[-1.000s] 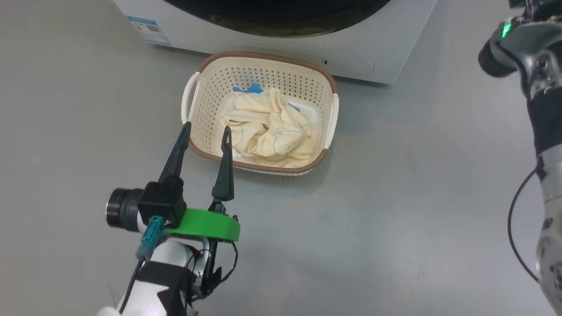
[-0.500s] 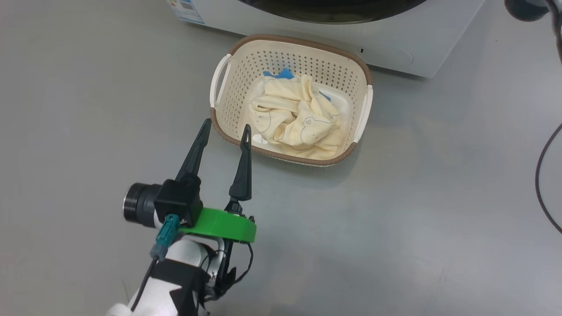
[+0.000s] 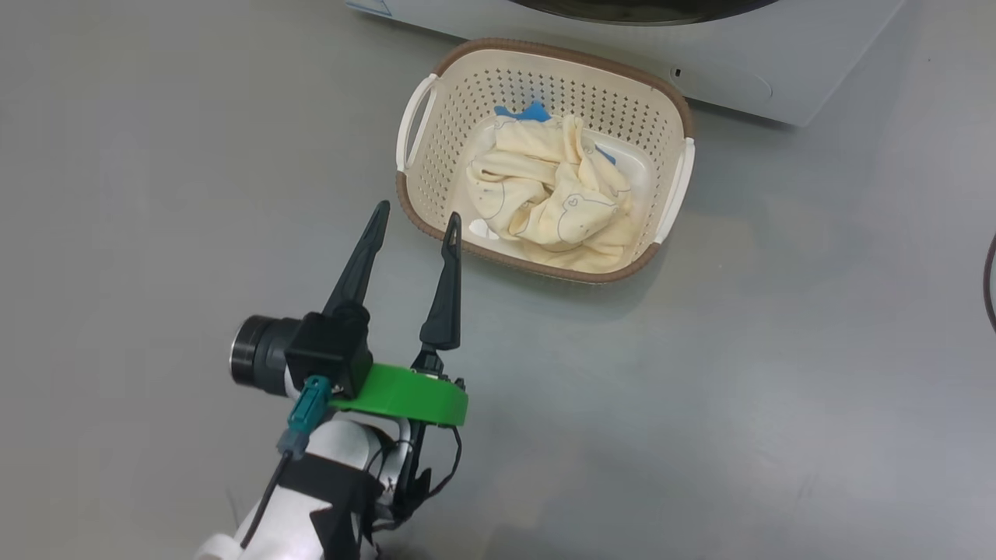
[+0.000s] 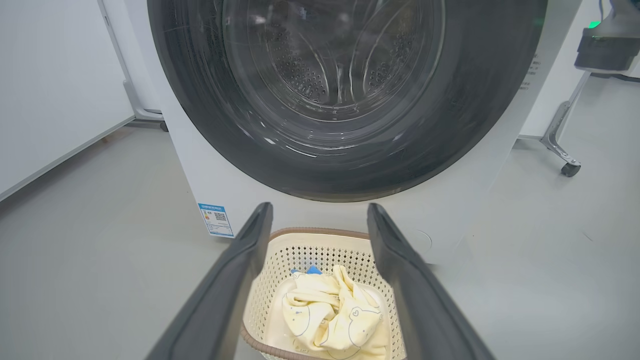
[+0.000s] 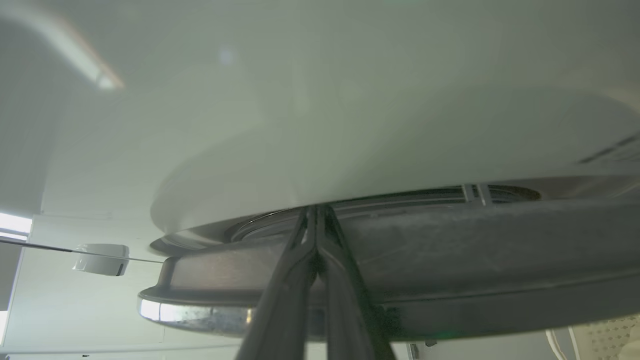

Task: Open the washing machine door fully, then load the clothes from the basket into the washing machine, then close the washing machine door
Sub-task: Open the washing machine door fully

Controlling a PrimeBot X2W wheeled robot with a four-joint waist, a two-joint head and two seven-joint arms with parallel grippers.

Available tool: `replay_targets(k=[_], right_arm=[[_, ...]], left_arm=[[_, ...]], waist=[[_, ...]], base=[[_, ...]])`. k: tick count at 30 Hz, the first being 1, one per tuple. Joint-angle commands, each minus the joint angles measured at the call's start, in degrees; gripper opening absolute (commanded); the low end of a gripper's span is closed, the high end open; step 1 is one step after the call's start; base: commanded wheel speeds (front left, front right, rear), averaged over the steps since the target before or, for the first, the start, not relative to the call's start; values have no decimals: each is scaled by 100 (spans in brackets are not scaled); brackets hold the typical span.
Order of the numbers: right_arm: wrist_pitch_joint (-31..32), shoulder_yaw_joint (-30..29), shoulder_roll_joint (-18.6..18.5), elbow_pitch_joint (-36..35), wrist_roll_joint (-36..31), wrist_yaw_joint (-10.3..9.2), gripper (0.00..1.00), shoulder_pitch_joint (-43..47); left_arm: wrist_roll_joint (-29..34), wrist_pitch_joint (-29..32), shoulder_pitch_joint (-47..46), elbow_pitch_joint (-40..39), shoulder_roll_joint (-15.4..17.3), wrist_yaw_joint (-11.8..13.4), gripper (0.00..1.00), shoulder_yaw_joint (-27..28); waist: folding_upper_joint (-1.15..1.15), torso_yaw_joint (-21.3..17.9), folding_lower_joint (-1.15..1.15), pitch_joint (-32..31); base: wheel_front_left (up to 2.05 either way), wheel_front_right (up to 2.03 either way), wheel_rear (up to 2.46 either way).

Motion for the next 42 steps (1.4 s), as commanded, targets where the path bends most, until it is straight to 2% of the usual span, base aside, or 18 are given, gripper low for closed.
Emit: replay_targets(k=[1,11,19,33,42], right_arm=[[143,66,183,-127,-41,21,0,-281],[596,262,257,-49,-152,21,0,-318],[970,380,295,-355,-183,21,0,-16],[1579,483,416,-1390,-42,21,0,811],[1903,596,533,-2322,122,21,0,1561]], left_arm=[[-46,-55,-127,-178,83,57,100,137],[-63,-55,-191,-173,83,115,100,120],[-27,-55,-194,-142,83,124,100,164],[51,-55,-174,-77,83,98,100,260],[113,-55,-108,26,83,54,100,318]], waist=[[0,4,0,11],[0,-32,0,54],[0,-141,0,23],[0,-375,0,-101],[0,-525,0,-260]], base=[[0,0,0],[0,0,0],[0,0,0],[0,0,0],[0,0,0]])
